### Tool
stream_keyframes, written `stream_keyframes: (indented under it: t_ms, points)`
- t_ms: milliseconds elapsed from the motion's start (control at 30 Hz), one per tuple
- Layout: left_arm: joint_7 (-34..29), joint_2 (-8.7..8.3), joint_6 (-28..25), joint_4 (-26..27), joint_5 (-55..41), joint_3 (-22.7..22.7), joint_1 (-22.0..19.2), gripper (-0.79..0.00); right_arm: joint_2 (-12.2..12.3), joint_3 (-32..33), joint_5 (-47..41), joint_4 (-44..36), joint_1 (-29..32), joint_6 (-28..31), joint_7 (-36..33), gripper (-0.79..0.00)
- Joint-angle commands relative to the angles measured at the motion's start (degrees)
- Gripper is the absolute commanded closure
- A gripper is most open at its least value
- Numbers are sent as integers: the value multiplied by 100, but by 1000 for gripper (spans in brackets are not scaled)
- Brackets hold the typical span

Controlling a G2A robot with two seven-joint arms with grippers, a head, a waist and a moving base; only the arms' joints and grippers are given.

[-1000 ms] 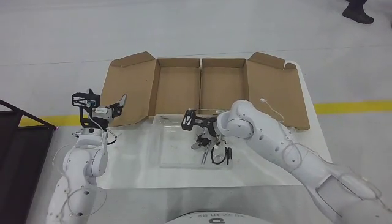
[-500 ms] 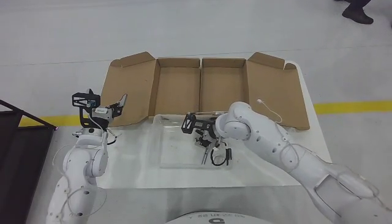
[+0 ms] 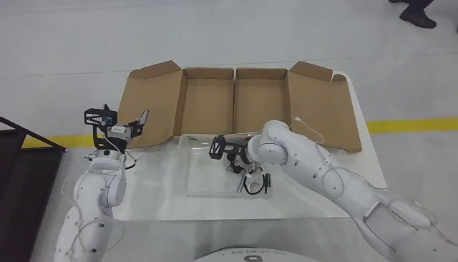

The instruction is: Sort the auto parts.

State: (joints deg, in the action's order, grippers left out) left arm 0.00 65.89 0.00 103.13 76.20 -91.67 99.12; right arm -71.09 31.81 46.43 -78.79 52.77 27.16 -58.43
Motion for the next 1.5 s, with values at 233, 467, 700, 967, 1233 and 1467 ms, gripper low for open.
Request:
stream_keyframes:
  t_ms: [233, 467, 700, 967, 1233, 1467]
  points:
    - [0, 0, 0, 0, 0, 0, 0, -785, 272, 715, -257, -819, 382, 424, 567, 0]
    - [0, 0, 0, 0, 0, 0, 0, -785, 585, 1826, -1379, -1123, 1078, 1610, 1872, 0]
    - [0, 0, 0, 0, 0, 0, 0, -785, 804, 2468, -3398, -845, 1547, 3084, 2623, 0]
    - [0, 0, 0, 0, 0, 0, 0, -785, 986, 2820, -4422, -1023, 1759, 3084, 2680, 0]
    - [0, 0, 0, 0, 0, 0, 0, -785, 1015, 2892, -4515, -1037, 1833, 3084, 2749, 0]
    - [0, 0, 0, 0, 0, 0, 0, -785, 1001, 2857, -4670, -1077, 1870, 3070, 2878, 0]
